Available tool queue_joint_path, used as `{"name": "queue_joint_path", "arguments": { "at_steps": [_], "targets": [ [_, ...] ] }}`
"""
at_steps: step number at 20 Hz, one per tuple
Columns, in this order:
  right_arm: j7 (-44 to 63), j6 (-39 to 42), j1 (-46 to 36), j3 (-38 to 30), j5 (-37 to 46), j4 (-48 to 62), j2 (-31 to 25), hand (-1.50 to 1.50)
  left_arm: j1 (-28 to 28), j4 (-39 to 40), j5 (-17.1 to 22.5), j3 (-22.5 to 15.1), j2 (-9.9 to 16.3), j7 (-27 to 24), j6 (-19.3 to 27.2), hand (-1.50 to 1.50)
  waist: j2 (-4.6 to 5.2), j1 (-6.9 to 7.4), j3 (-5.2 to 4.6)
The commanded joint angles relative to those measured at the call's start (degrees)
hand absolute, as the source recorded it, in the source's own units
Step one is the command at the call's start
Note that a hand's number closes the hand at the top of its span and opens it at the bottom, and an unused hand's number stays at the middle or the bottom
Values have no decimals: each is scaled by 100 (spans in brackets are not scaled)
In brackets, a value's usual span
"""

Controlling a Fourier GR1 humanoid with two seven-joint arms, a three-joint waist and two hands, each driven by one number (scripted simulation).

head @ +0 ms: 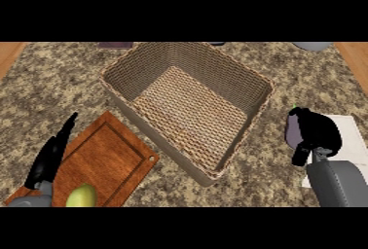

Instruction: Pick the eggplant from the placemat and place it in the basket

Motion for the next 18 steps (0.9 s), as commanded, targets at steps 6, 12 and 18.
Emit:
{"name": "queue_joint_path", "arguments": {
  "at_steps": [6, 12, 18],
  "targets": [
    [-322, -341, 113, 501, 447, 55, 4, 150, -42, 237, -61, 58, 0, -90, -7, 0, 114, -12, 136],
    [1565, -690, 474, 842, 1228, -994, 1115, 150, 164, -1, -66, 74, -26, 34, 29, 0, 28, -102, 128],
    [3723, -1246, 1371, 1623, 1428, -1967, 1360, 150, 246, 177, -81, 147, -59, -21, 127, 0, -68, -330, 115]
  ]
}}
